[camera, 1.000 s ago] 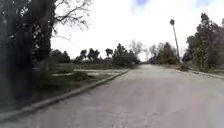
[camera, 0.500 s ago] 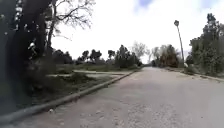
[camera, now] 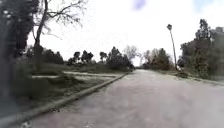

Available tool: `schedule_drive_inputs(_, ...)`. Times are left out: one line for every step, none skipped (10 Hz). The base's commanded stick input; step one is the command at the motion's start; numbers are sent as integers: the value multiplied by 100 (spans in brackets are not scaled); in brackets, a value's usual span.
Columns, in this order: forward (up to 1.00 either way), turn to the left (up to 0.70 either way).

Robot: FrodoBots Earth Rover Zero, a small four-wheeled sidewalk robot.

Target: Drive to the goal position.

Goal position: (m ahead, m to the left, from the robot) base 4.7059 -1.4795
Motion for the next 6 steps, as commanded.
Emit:
schedule_drive_inputs(70,-7)
schedule_drive_inputs(70,-18)
schedule_drive_inputs(70,-27)
schedule_drive_inputs(70,-27)
schedule_drive_inputs(70,-27)
schedule_drive_inputs(70,-27)
